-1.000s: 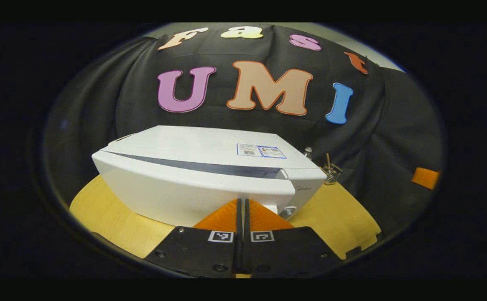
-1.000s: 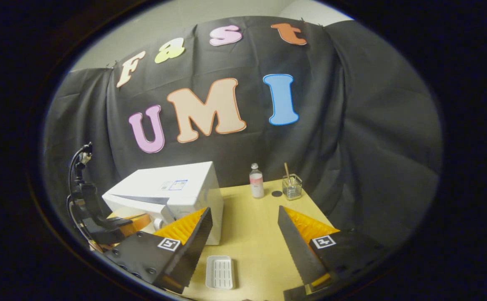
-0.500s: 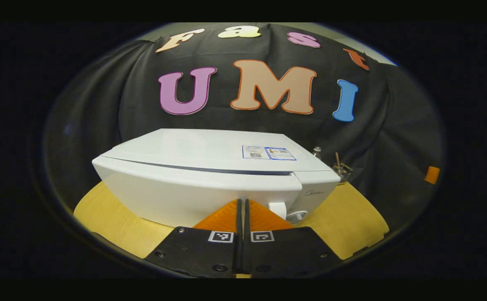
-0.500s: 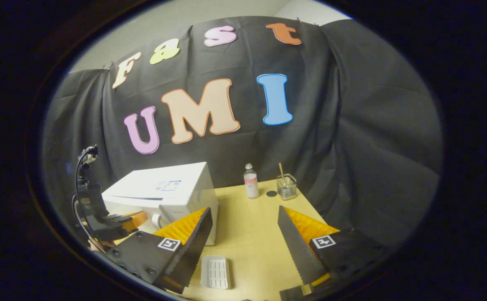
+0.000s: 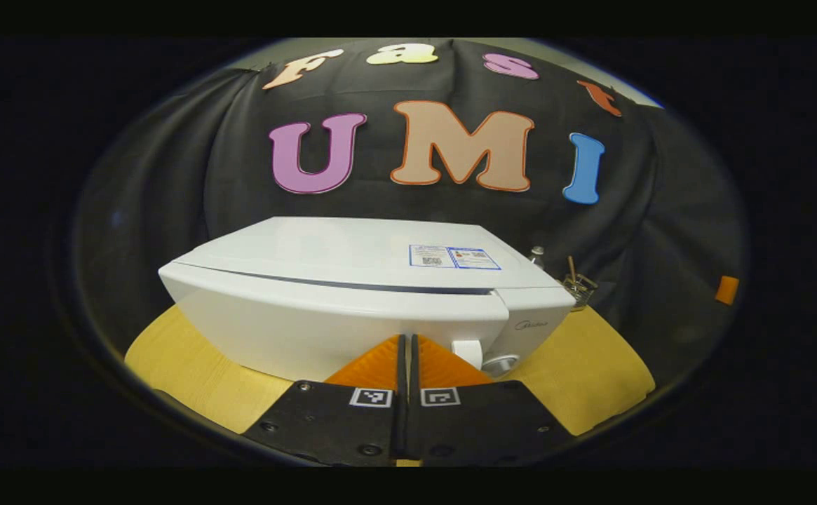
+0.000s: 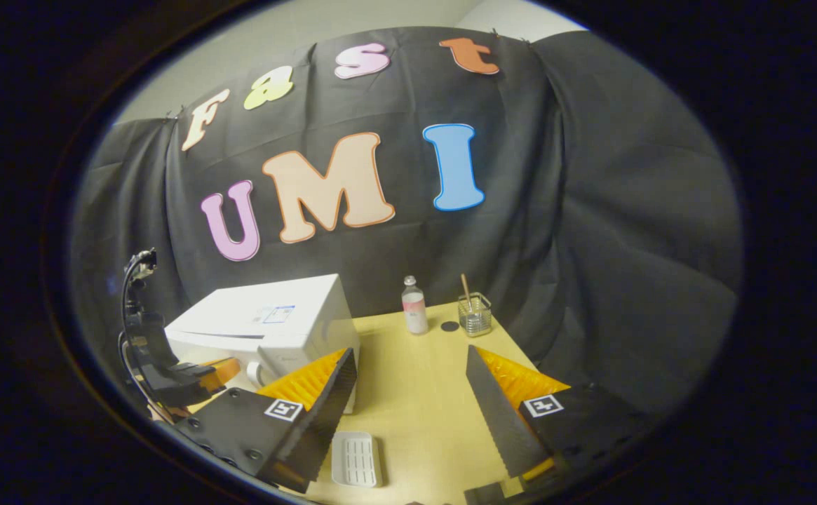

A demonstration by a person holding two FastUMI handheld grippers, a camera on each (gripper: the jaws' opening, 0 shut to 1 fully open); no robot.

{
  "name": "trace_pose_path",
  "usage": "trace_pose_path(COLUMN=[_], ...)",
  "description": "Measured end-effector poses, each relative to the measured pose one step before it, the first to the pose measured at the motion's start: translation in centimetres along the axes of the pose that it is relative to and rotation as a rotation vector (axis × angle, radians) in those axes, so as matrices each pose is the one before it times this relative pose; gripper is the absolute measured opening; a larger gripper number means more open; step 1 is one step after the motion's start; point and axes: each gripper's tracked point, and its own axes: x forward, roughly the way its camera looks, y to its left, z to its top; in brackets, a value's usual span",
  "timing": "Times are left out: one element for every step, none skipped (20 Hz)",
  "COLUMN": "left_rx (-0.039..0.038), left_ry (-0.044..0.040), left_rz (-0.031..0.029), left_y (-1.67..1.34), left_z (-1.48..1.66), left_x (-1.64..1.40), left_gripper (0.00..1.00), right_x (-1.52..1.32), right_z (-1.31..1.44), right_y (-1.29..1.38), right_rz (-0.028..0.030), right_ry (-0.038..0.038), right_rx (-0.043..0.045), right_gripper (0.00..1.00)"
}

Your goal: Open the microwave oven with the left hand, put the food in, and close the microwave oven.

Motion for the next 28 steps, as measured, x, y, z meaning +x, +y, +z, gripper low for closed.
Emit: trace_pose_path(left_rx=[0.00754,0.00688,0.00678,-0.00062,-0.00580,-0.00515,-0.00599,-0.00340,0.00037,0.00140,0.00969,0.01432,-0.00255,0.00616,-0.00150,-0.00604,-0.00741,-0.00206,0.00180,0.00195,0.00086,-0.00220,-0.00063,0.00249,0.00323,0.00292,0.00268,0.00167], left_ry=[-0.00036,0.00464,-0.00428,-0.00437,-0.00247,-0.00495,-0.00049,-0.00033,-0.00260,-0.00207,-0.01952,0.00954,-0.00087,-0.00287,-0.00093,-0.00368,-0.00135,-0.00050,0.00282,0.00125,0.00151,0.00197,0.00237,-0.00165,-0.00385,-0.00588,-0.00578,-0.00390], left_rz=[0.00154,0.00452,0.00229,-0.00051,-0.00322,-0.00392,-0.00223,-0.00111,0.00076,0.00124,0.00981,0.01617,0.00187,-0.00618,-0.00585,-0.00425,-0.00160,-0.00010,0.00015,-0.00076,-0.00082,-0.00190,-0.00050,-0.00020,-0.00117,-0.00189,-0.00010,0.00237], left_y=[-0.014,-0.020,0.034,0.011,-0.028,0.003,0.031,0.042,-0.061,-0.043,0.264,0.619,-0.153,-0.046,-0.065,-0.024,-0.005,0.005,0.018,-0.030,0.000,-0.030,0.012,0.050,-0.005,0.116,0.125,0.186], left_z=[0.047,-0.108,-0.014,0.018,0.047,0.115,-0.017,0.031,0.034,-0.006,0.460,0.072,-0.137,0.177,-0.084,0.102,0.026,0.003,-0.088,0.035,-0.029,0.044,0.025,0.118,0.106,0.170,0.213,0.161], left_x=[0.152,0.052,-0.122,0.030,-0.012,0.012,0.034,-0.015,0.029,0.082,0.411,0.099,-0.042,0.014,0.047,-0.018,0.035,0.063,-0.059,-0.037,0.051,-0.010,-0.103,-0.083,-0.194,-0.269,-0.463,-0.436], left_gripper=[0.00,0.01,0.01,0.00,0.01,0.01,0.01,0.03,0.01,0.03,0.01,0.01,0.00,0.00,0.01,0.02,0.02,0.00,0.00,0.01,0.00,0.00,0.01,0.01,0.00,0.01,0.00,0.01], right_x=[0.149,0.063,0.122,0.007,-0.013,-0.013,-0.015,-0.036,-0.050,-0.080,-0.098,-0.086,-0.057,-0.042,-0.008,-0.108,-0.061,0.049,-0.045,-0.057,-0.113,-0.190,-0.064,-0.032,-0.031,-0.161,-0.048,-0.126], right_z=[0.206,0.341,0.302,0.394,0.227,0.256,0.116,0.116,0.038,0.043,-0.063,-0.119,-0.057,0.000,0.026,0.070,0.023,-0.009,-0.288,-0.028,0.126,0.131,-0.037,0.032,0.036,0.097,-0.044,0.065], right_y=[-0.450,-0.350,-0.419,-0.379,-0.352,-0.327,-0.263,-0.173,-0.184,0.045,-0.005,0.075,0.126,-0.040,0.024,0.166,0.199,0.148,-0.161,0.068,0.215,0.175,0.150,0.119,0.177,0.228,0.252,0.238], right_rz=[-0.00939,-0.00943,-0.00880,-0.00752,-0.00915,-0.00859,-0.00583,-0.00518,-0.00439,0.00058,0.00032,0.00220,0.00151,-0.00369,-0.00060,0.00363,0.00567,0.00500,-0.00021,0.00326,0.00579,0.00538,0.00435,0.00336,0.00327,0.00583,0.00508,0.00610], right_ry=[-0.00294,-0.00519,-0.00629,-0.00616,-0.00599,-0.00524,-0.00381,-0.00215,-0.00115,-0.00045,0.00029,0.00193,0.00214,-0.00074,-0.00034,-0.00059,-0.00221,0.00007,0.00452,0.00396,-0.00028,-0.00135,-0.00063,0.00051,-0.00074,-0.00113,-0.00002,0.00038], right_rx=[-0.00525,-0.00161,0.00191,0.00304,0.00244,0.00025,-0.00210,-0.00402,-0.00411,-0.00267,-0.00134,-0.00147,-0.00316,-0.00245,0.00037,0.00203,0.00051,-0.00675,-0.01023,-0.00601,-0.00054,0.00032,-0.00194,-0.00349,-0.00134,0.00109,0.00269,0.00180], right_gripper=[0.92,0.92,0.92,0.92,0.92,0.92,0.92,0.92,0.92,0.92,0.92,0.92,0.92,0.92,0.92,0.92,0.92,0.92,0.92,0.92,0.92,0.92,0.92,0.92,0.92,0.92,0.92,0.92])
